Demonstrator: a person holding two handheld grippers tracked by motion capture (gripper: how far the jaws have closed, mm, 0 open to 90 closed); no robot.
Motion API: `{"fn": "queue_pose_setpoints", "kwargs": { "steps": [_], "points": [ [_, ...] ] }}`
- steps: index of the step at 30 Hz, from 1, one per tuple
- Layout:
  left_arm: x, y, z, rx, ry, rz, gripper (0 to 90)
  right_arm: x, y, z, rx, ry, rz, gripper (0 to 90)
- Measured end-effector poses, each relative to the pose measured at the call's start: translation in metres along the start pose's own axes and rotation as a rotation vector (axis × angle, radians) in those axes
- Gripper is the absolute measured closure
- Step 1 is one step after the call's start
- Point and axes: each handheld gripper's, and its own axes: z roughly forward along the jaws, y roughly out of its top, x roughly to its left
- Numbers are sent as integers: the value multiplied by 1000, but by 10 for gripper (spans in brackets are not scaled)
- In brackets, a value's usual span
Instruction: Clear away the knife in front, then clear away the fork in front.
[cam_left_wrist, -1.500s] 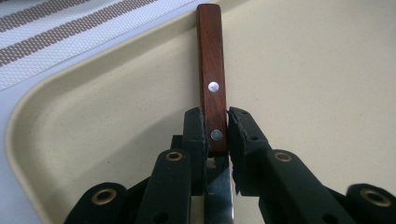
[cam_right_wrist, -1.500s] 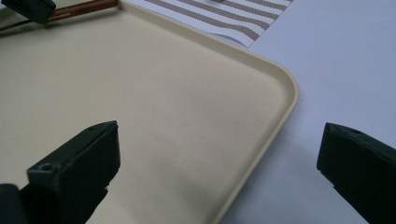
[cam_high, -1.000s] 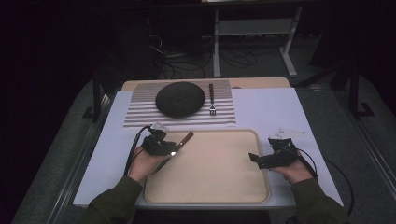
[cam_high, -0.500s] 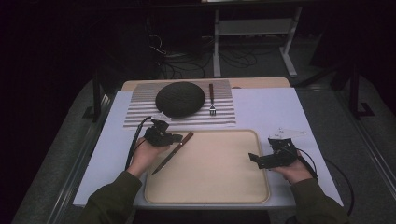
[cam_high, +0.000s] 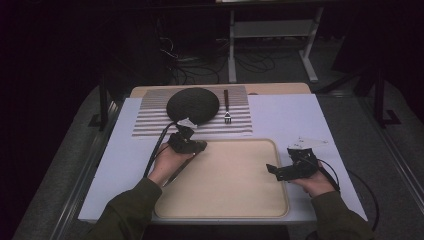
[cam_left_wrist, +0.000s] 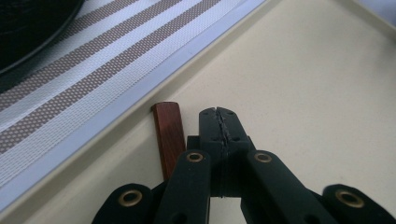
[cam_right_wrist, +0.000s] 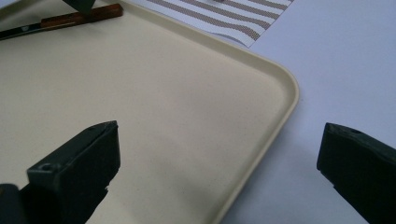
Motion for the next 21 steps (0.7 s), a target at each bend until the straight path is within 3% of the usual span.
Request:
{"fn": "queue_pose_setpoints", "kwargs": {
  "steps": [7,21],
  "points": [
    [1,0,4,4,0,7,900,0,0,0,-2,1,3,0],
    [6,-4,6,46,54,23,900,1,0,-2,-4,1,-3,0]
  ]
}}
